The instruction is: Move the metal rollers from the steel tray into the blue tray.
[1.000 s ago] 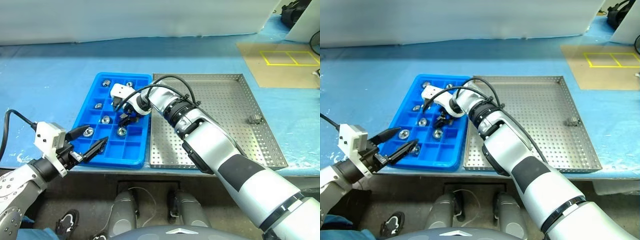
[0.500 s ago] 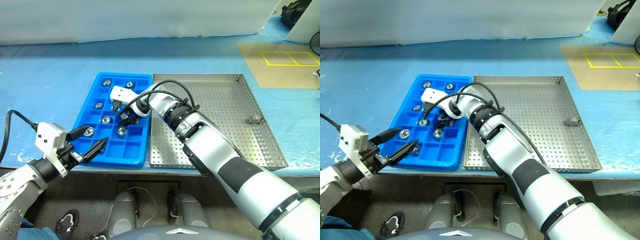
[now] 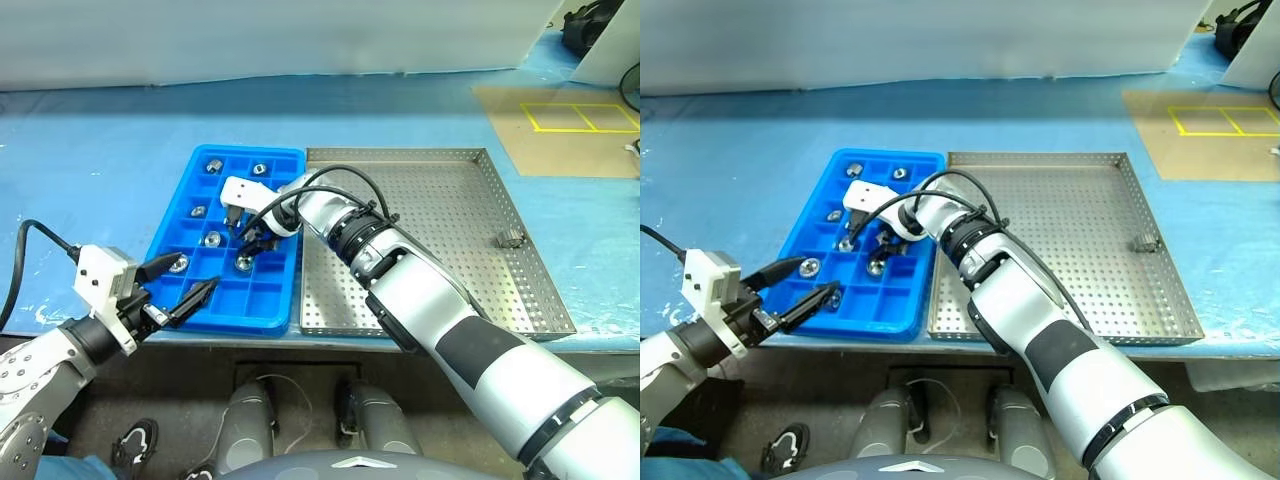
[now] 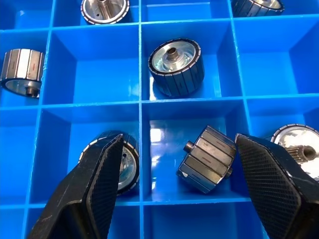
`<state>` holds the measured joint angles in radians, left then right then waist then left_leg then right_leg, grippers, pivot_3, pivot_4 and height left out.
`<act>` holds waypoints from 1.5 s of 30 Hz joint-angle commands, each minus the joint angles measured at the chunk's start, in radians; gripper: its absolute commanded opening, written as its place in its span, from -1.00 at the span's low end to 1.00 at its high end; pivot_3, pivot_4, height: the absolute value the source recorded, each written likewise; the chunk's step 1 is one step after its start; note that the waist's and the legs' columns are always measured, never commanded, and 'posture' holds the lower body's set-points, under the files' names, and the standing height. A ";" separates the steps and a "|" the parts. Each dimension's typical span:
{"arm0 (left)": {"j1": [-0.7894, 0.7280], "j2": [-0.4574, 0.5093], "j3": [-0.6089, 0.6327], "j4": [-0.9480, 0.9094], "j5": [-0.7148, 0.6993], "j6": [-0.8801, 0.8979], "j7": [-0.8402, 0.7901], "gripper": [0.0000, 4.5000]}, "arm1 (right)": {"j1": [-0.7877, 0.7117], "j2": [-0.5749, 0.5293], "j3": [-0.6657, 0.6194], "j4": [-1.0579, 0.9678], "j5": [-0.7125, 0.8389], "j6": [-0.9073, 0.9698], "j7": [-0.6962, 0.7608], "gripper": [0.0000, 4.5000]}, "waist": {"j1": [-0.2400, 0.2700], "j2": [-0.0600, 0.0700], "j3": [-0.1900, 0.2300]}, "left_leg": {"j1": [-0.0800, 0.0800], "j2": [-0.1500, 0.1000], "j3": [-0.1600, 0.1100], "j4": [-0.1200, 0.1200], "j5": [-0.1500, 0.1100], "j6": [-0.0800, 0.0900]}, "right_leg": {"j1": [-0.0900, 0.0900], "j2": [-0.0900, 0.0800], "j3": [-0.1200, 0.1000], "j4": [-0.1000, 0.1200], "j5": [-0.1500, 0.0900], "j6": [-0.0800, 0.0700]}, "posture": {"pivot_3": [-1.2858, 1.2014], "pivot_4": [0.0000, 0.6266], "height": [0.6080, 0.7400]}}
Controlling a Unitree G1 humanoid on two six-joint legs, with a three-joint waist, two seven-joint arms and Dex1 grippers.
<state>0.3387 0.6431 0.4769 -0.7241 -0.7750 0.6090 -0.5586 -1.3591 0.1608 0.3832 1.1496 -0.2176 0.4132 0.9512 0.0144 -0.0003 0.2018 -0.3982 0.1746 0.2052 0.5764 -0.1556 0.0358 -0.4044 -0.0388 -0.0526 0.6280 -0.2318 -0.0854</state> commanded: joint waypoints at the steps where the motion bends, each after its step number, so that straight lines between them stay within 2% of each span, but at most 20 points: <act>1: 0.008 0.003 0.007 -0.024 0.005 -0.021 -0.006 0.91 | -0.024 0.028 -0.025 0.023 -0.006 -0.012 -0.095 0.57 | 0.003 0.001 0.000 | 0.002 0.000 0.000 0.000 0.000 -0.001 | 0.001 0.000 0.000 0.001 0.000 0.001 | -0.10 -0.52 1.00; 3: 0.010 0.002 0.005 -0.024 0.008 -0.023 -0.008 0.91 | -0.028 0.029 -0.025 0.026 -0.004 -0.019 -0.097 0.38 | 0.008 0.001 0.001 | 0.004 0.000 0.000 0.001 0.001 -0.002 | 0.001 -0.001 0.000 0.004 -0.003 0.006 | -0.10 -0.52 1.00; 8: 0.012 0.000 -0.001 -0.023 0.011 -0.029 -0.010 0.91 | -0.016 0.034 -0.008 0.017 -0.014 -0.034 -0.093 -0.35 | 0.018 0.003 0.003 | 0.007 -0.001 -0.001 0.001 0.002 -0.004 | 0.001 -0.001 0.000 0.009 -0.004 0.006 | -0.10 -0.52 1.00; 10: 0.013 0.000 -0.004 -0.022 0.011 -0.031 -0.011 0.91 | -0.014 0.034 -0.005 0.013 -0.012 -0.036 -0.089 -0.35 | 0.024 0.004 0.004 | 0.008 -0.001 -0.002 0.001 0.002 -0.004 | 0.001 -0.001 0.000 0.010 -0.004 0.006 | -0.10 -0.52 1.00; 11: 0.013 0.000 -0.007 -0.022 0.012 -0.033 -0.011 0.91 | -0.015 0.034 -0.005 0.012 -0.011 -0.037 -0.089 -0.57 | 0.024 0.004 0.004 | 0.008 -0.001 -0.003 0.001 0.002 -0.004 | 0.000 -0.001 0.000 0.010 -0.004 0.006 | -0.10 -0.52 1.00; 12: 0.012 -0.001 -0.009 -0.021 0.013 -0.033 -0.011 0.91 | -0.017 0.032 -0.004 0.011 -0.014 -0.045 -0.098 -0.64 | 0.024 0.004 0.006 | 0.009 -0.001 -0.003 0.001 0.002 -0.004 | -0.001 -0.001 0.000 0.010 -0.004 0.006 | -0.10 -0.52 1.00; 22: 0.003 0.005 -0.020 -0.018 0.015 -0.033 -0.011 0.91 | -0.034 0.035 -0.053 0.008 0.029 -0.042 -0.111 -0.64 | 0.015 0.004 0.008 | 0.015 -0.003 -0.006 0.001 0.002 -0.005 | -0.002 -0.001 0.000 0.006 -0.004 0.007 | -0.11 -0.52 1.00; 26: 0.000 0.008 -0.019 -0.016 0.012 -0.031 -0.013 0.91 | -0.061 0.046 -0.139 -0.014 0.115 0.007 -0.052 -0.64 | 0.004 0.003 0.008 | 0.016 -0.003 -0.007 0.001 0.002 -0.005 | -0.003 -0.002 0.000 0.004 -0.004 0.007 | -0.11 -0.52 1.00; 33: -0.012 0.012 -0.022 -0.015 0.008 -0.024 -0.015 0.91 | -0.059 0.048 -0.143 -0.035 0.123 0.021 -0.013 -0.64 | 0.002 0.001 0.007 | 0.017 -0.003 -0.006 0.002 0.003 -0.006 | -0.003 -0.001 0.001 0.008 -0.003 0.005 | -0.12 -0.52 1.00; 36: -0.015 0.015 -0.023 -0.019 0.006 -0.018 -0.011 0.91 | -0.047 0.045 -0.135 -0.052 0.119 -0.024 -0.005 -0.37 | 0.001 0.000 0.006 | 0.016 -0.003 -0.006 0.003 0.003 -0.006 | -0.003 -0.001 0.001 0.010 0.000 0.001 | -0.12 -0.52 1.00; 39: -0.017 0.015 -0.022 -0.026 0.002 -0.012 -0.006 0.91 | -0.046 0.047 -0.123 -0.041 0.101 -0.013 -0.035 0.10 | 0.000 0.000 0.006 | 0.014 -0.002 -0.006 0.002 -0.003 -0.011 | -0.005 0.000 0.001 0.011 0.002 -0.010 | -0.11 -0.52 1.00; 42: -0.018 0.015 -0.024 -0.032 -0.001 -0.006 0.000 0.91 | -0.052 0.052 -0.118 -0.025 0.090 0.008 -0.060 0.53 | -0.002 -0.001 0.006 | 0.009 -0.001 -0.006 0.001 -0.008 -0.013 | -0.011 0.001 0.000 0.011 -0.002 -0.013 | -0.11 -0.52 1.00; 45: -0.018 0.014 -0.026 -0.037 -0.005 -0.003 0.005 0.91 | -0.051 0.052 -0.118 -0.025 0.090 0.010 -0.052 0.53 | -0.011 -0.001 0.006 | 0.000 -0.001 -0.006 0.002 -0.009 -0.012 | -0.019 0.001 0.000 0.011 -0.002 -0.014 | -0.11 -0.52 1.00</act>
<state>0.3187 0.6481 0.4437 -0.7234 -0.7658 0.6065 -0.5574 -1.3742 0.1608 0.2605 1.1416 -0.1331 0.4261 0.8958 0.0038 -0.0012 0.2075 -0.3998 0.1740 0.1992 0.5788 -0.1644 0.0239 -0.4242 -0.0378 -0.0528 0.6388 -0.2342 -0.0990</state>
